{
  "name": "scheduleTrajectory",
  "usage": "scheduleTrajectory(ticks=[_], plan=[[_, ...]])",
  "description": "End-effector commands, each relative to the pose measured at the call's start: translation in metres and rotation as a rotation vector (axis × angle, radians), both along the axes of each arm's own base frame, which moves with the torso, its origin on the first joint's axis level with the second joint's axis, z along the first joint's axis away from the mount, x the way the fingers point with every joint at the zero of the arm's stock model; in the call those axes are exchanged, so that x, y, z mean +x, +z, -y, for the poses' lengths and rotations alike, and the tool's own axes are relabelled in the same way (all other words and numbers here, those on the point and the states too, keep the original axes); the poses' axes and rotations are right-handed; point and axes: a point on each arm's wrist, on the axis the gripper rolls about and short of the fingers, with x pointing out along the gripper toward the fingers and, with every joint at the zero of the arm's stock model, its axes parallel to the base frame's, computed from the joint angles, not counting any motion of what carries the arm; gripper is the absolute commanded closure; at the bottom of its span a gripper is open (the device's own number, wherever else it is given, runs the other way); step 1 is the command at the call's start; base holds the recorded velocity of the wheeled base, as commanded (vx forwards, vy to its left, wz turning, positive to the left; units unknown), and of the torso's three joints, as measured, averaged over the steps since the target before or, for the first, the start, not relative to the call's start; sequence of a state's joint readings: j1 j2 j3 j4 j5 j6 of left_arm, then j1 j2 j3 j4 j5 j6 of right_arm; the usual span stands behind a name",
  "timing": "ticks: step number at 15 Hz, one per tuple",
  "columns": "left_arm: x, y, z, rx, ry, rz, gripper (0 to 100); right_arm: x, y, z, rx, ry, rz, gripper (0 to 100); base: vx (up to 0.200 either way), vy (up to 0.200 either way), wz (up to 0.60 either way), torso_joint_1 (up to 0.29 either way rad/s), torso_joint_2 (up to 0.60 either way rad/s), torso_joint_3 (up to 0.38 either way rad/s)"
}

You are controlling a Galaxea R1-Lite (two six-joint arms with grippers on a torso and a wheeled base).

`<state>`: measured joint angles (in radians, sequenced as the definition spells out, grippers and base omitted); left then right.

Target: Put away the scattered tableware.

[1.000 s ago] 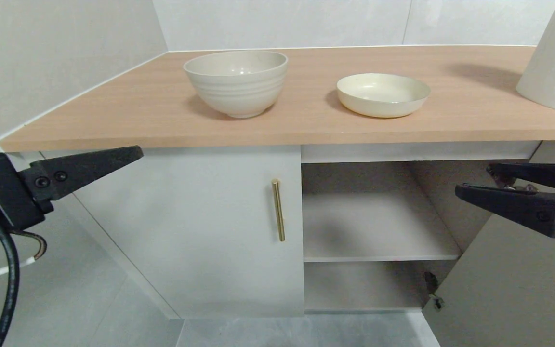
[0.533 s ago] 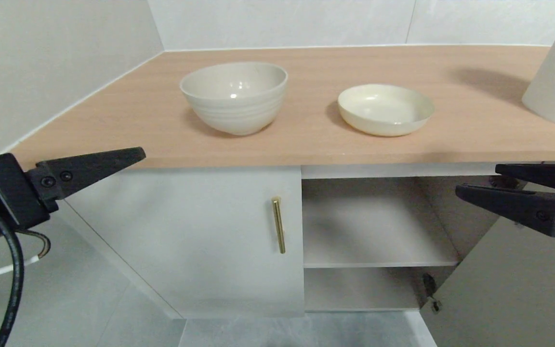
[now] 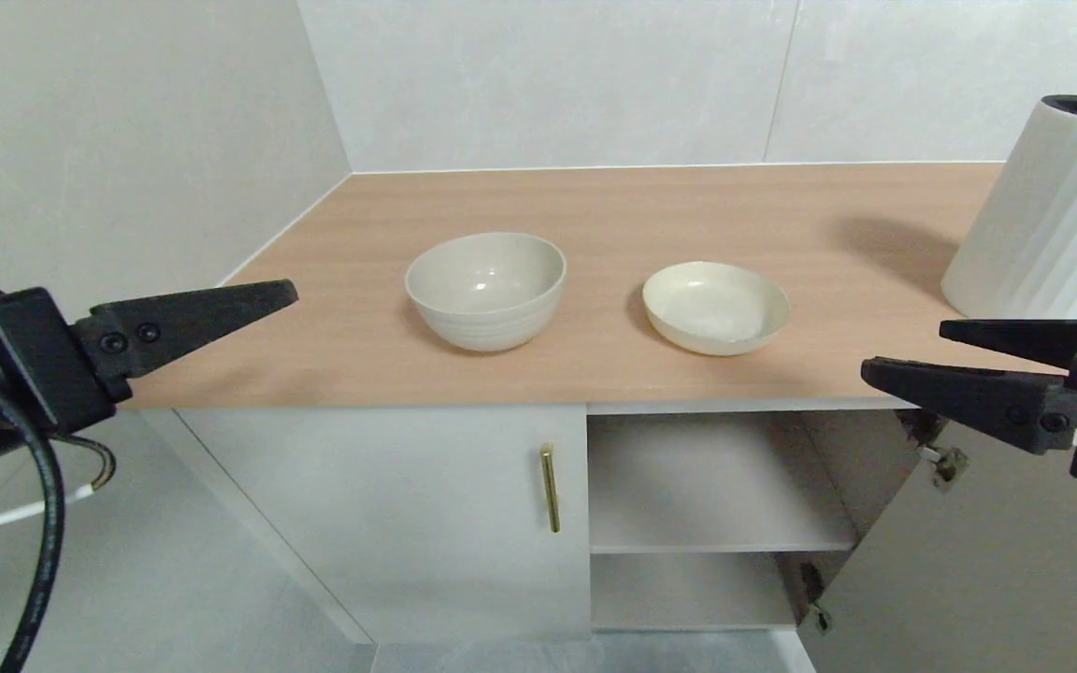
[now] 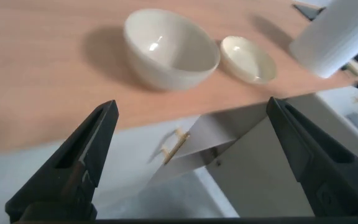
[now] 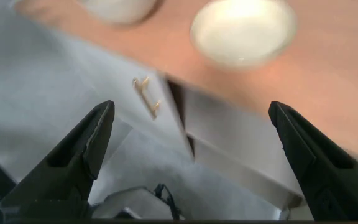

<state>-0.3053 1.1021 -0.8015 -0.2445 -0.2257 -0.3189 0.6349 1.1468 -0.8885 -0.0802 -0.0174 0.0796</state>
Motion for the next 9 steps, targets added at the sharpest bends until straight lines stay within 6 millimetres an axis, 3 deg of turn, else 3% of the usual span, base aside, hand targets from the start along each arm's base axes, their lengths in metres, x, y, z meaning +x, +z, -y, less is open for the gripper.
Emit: scheduleTrajectory(ticks=[1, 4, 6, 9], plan=[[0.013, 0.000, 0.005, 0.005, -0.032, -0.023, 0, 0.015, -0.006, -0.007, -0.013, -0.009, -0.021, 0, 0.000, 0.000, 0.00, 0.271, -0.48, -0.266], [0.026, 0.008, 0.010, 0.006, -0.070, -0.037, 0, 0.035, -0.005, -0.016, 0.000, -0.030, 0.002, 0, 0.000, 0.000, 0.00, 0.097, -0.17, -0.092], [0.043, 0.015, 0.015, 0.026, -0.068, -0.103, 0, 0.070, -0.009, -0.026, -0.021, -0.092, -0.039, 0, 0.000, 0.000, 0.00, 0.000, 0.00, 0.000], [0.052, 0.012, 0.018, 0.068, -0.061, -0.244, 0, 0.079, 0.003, -0.027, 0.014, -0.164, -0.175, 0, 0.000, 0.000, 0.00, 0.000, 0.00, 0.000]])
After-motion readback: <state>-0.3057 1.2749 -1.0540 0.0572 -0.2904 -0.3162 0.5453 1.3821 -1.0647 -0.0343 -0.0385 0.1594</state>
